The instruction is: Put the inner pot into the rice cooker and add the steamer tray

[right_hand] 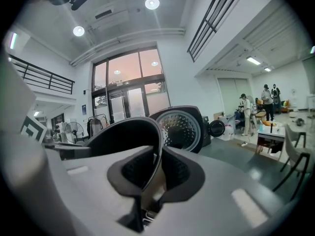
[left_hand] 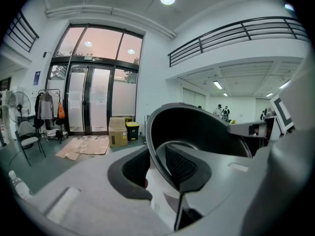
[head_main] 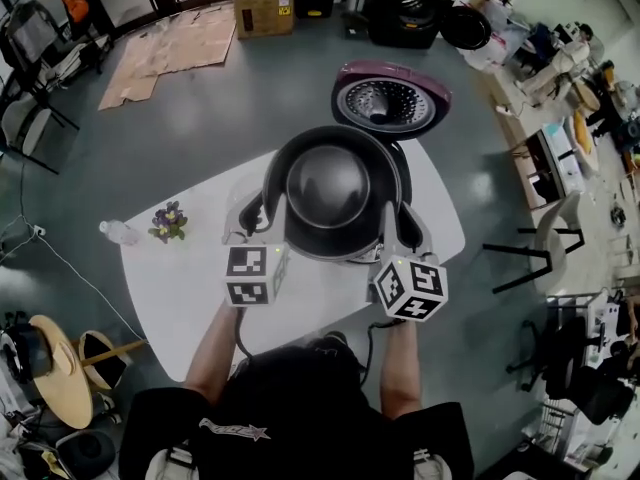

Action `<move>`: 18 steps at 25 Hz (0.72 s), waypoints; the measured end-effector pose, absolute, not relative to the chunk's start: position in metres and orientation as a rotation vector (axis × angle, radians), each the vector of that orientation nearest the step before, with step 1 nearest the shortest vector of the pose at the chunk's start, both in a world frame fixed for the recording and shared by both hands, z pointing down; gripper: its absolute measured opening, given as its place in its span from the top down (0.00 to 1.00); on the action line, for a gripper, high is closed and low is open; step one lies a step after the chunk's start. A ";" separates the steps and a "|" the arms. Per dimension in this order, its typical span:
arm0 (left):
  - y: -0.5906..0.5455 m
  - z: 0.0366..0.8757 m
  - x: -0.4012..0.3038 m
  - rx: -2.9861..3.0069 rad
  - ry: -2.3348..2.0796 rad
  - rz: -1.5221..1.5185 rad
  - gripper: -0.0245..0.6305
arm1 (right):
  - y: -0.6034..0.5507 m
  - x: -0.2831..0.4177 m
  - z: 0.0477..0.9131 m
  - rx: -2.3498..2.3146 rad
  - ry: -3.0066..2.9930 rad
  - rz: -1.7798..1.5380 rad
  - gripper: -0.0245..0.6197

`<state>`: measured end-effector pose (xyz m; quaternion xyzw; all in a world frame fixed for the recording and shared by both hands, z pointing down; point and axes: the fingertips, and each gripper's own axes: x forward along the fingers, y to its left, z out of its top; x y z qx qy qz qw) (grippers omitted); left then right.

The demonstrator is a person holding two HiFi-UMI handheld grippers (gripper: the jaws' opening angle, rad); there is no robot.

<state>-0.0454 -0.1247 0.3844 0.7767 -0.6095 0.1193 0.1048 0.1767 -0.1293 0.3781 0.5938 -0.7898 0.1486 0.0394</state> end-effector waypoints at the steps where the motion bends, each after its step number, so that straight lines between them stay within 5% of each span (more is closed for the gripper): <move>1: -0.130 0.384 -0.039 2.293 -1.789 0.351 0.80 | -0.133 0.183 0.379 1.827 -2.415 0.460 0.88; 18: -0.200 0.421 0.043 2.319 -1.670 0.453 0.79 | -0.187 0.265 0.414 1.906 -2.298 0.557 0.88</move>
